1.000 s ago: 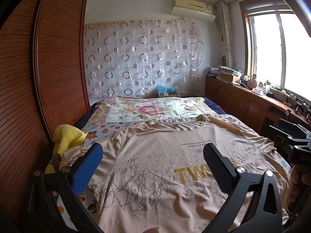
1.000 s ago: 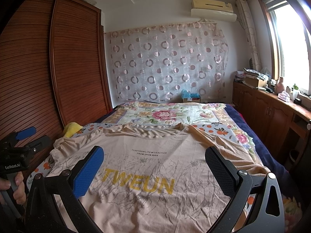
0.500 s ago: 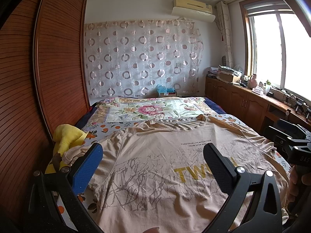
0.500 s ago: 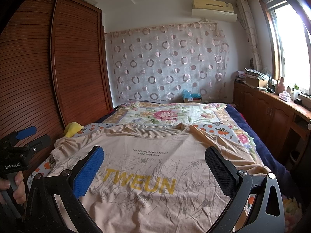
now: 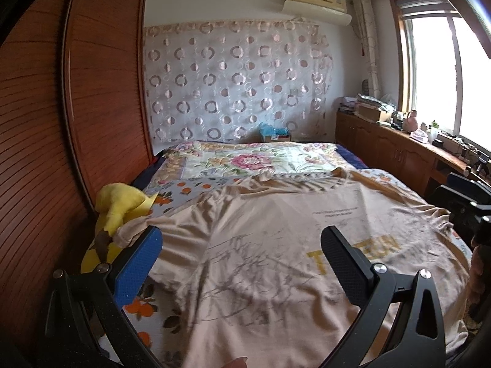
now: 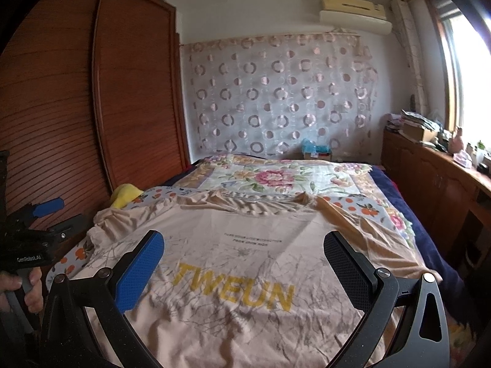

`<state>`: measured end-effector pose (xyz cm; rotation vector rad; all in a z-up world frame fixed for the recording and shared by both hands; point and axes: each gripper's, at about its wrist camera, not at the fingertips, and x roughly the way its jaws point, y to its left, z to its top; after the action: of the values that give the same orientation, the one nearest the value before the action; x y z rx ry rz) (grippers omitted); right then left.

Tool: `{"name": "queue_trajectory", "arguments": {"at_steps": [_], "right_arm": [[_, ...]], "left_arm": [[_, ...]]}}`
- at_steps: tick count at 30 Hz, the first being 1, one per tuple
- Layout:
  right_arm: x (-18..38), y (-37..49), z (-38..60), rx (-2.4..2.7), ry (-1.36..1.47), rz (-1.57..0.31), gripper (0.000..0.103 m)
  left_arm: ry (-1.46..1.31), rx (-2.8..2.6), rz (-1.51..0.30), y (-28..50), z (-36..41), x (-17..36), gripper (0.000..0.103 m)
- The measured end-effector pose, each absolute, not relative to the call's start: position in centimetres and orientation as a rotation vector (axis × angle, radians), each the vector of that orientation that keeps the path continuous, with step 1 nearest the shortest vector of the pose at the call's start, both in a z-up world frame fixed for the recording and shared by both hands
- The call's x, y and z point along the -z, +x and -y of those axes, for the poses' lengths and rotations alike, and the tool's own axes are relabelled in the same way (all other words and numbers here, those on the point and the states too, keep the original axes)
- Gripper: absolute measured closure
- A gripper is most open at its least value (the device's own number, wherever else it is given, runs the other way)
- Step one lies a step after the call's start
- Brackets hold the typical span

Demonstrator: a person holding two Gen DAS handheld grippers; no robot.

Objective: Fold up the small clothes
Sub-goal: 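Reach the left tool to the shirt's side edge and grasp it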

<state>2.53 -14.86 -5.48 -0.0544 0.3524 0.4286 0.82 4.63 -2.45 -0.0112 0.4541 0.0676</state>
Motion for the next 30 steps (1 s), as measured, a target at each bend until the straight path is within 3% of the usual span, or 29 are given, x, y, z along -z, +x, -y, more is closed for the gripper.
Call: {"name": "queue_trajectory", "arguments": {"at_steps": [21,30], "right_arm": [[6.7,8.6,13.3,-0.594,-0.169,-0.481,0.000],[6.6,12.4,11.9,-0.649,-0.237,-0.570,0.000]], "left_arm": [[0.015,-0.155,-0.644,4.0,-14.4,7.9,0.000],[0.020,-0.144,-0.727,6.5,-18.0,9.2,0.015]]}}
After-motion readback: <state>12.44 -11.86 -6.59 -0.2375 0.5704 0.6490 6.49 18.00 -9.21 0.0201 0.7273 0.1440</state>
